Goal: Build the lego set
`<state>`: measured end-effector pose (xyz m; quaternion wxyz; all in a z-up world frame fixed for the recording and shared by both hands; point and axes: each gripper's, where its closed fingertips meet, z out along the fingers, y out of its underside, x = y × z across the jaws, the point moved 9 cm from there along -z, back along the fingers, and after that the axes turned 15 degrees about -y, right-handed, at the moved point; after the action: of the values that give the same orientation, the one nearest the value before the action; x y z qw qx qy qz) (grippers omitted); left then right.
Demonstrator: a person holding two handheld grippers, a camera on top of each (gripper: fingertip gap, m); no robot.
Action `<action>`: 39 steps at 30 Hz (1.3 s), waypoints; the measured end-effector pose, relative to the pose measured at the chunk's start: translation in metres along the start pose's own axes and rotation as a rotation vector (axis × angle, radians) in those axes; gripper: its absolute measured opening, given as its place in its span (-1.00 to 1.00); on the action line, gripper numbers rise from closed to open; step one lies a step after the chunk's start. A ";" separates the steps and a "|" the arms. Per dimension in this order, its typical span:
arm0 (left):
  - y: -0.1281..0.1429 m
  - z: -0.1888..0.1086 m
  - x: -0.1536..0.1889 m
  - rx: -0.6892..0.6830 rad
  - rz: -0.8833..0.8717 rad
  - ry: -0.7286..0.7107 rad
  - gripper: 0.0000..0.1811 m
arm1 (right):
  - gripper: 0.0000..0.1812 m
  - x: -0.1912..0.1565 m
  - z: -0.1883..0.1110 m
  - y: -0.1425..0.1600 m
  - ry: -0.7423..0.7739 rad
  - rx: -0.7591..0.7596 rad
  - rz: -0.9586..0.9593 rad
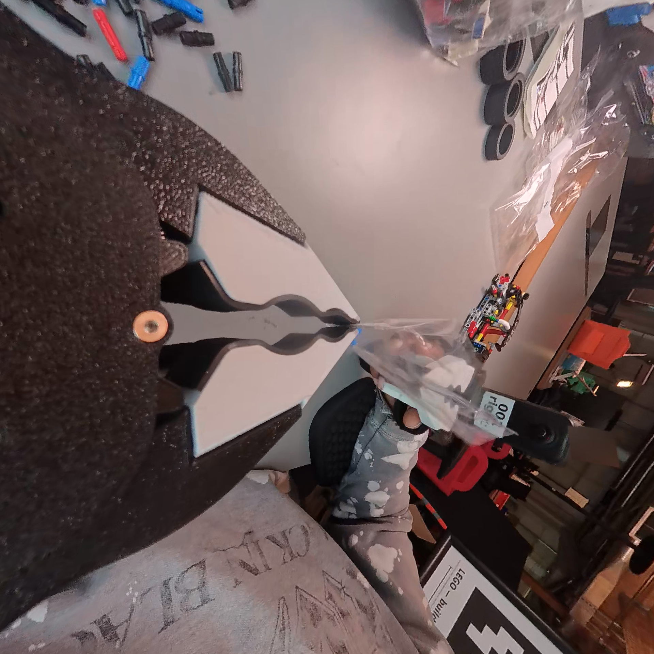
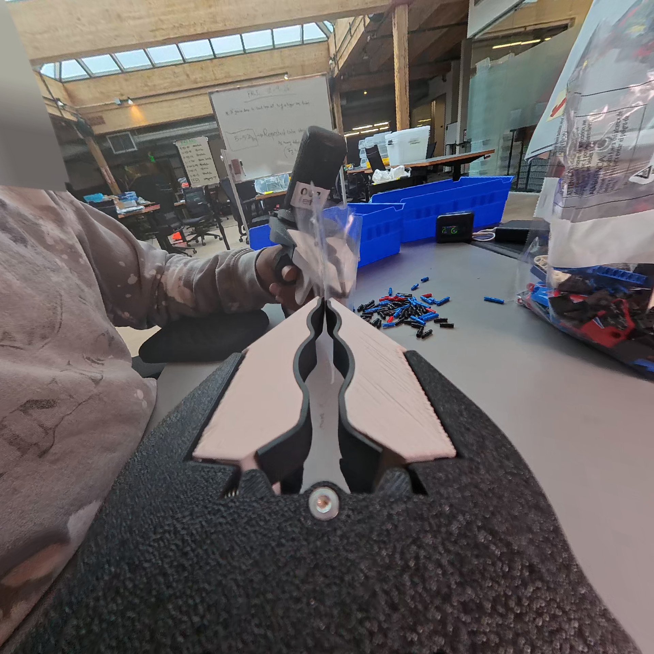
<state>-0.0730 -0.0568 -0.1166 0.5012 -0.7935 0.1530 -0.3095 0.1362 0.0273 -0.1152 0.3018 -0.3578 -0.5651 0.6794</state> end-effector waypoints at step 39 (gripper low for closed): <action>0.014 -0.052 -0.043 -0.219 0.130 -0.355 -0.70 | -1.00 0.004 0.000 0.006 0.192 -0.220 -0.196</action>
<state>-0.1383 -0.0755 -0.1277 0.4500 -0.8737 0.1460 -0.1133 0.1340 0.0290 -0.1220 0.3781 -0.3950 -0.6369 0.5434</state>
